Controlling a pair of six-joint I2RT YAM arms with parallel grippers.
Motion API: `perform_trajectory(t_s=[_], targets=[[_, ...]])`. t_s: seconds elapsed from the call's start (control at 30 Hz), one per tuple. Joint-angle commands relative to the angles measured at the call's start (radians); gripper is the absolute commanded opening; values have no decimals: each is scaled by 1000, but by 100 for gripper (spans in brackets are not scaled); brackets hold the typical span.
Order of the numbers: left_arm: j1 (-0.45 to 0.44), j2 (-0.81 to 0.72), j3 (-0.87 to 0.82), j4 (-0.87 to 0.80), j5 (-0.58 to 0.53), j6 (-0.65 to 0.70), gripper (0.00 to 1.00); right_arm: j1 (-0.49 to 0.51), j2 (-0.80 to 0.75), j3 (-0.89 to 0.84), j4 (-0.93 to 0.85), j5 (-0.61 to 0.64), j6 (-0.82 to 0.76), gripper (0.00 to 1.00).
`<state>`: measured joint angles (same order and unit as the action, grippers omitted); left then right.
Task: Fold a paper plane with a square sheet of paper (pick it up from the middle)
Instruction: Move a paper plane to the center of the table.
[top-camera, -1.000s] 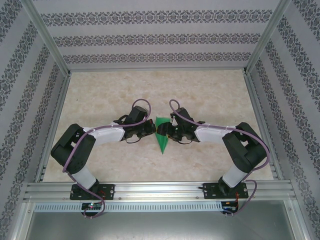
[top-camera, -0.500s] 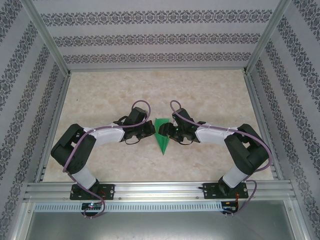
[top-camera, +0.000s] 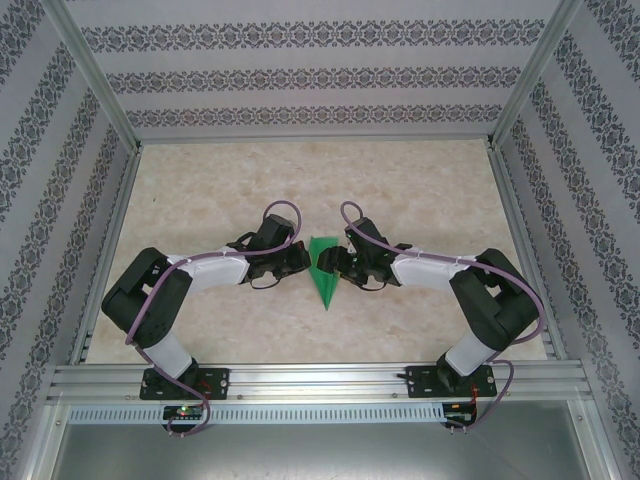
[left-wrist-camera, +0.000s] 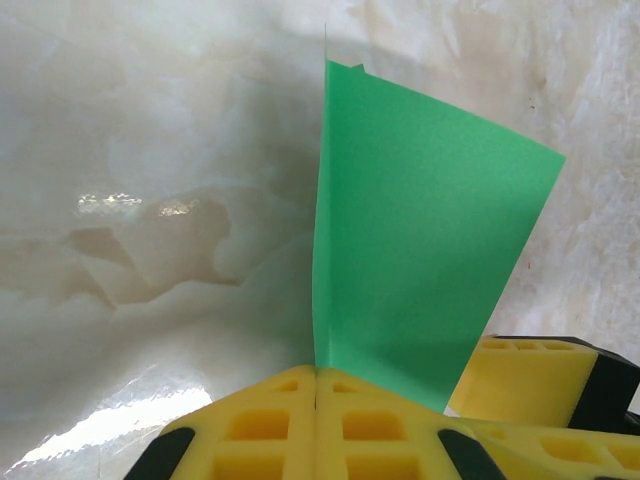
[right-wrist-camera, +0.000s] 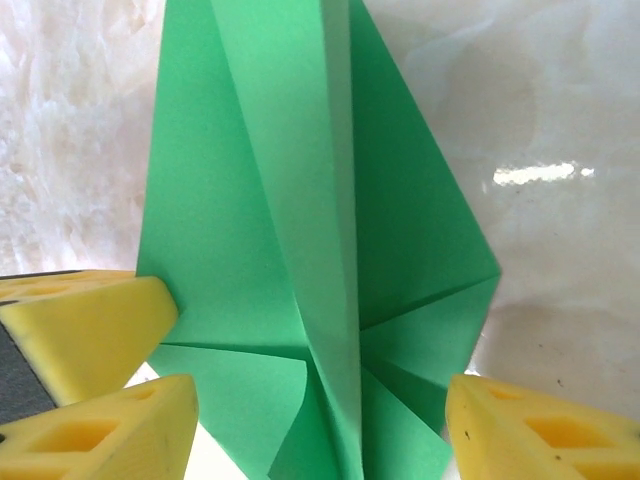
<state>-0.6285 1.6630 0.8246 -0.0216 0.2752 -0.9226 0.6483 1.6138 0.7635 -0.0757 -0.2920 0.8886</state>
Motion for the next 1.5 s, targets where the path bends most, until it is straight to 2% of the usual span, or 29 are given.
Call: perform_trajectory(t_s=[0.0, 0.37, 0.47, 0.9, 1.27, 1.47], targets=[[11, 8, -8, 37, -5, -11, 0, 18, -32, -18, -1, 10, 3, 68], [12, 8, -7, 36, -3, -12, 0, 45, -34, -47, 67, -12, 32, 63], [11, 7, -10, 38, -3, -13, 0, 50, -28, -39, 55, 2, 32, 56], [11, 7, -8, 35, 0, -11, 0, 86, 46, 59, -53, 65, -21, 36], [11, 11, -7, 33, -3, -12, 0, 106, 93, 133, -149, 110, -68, 29], [12, 12, -7, 32, -3, -12, 0, 136, 133, 201, -262, 189, -110, 24]])
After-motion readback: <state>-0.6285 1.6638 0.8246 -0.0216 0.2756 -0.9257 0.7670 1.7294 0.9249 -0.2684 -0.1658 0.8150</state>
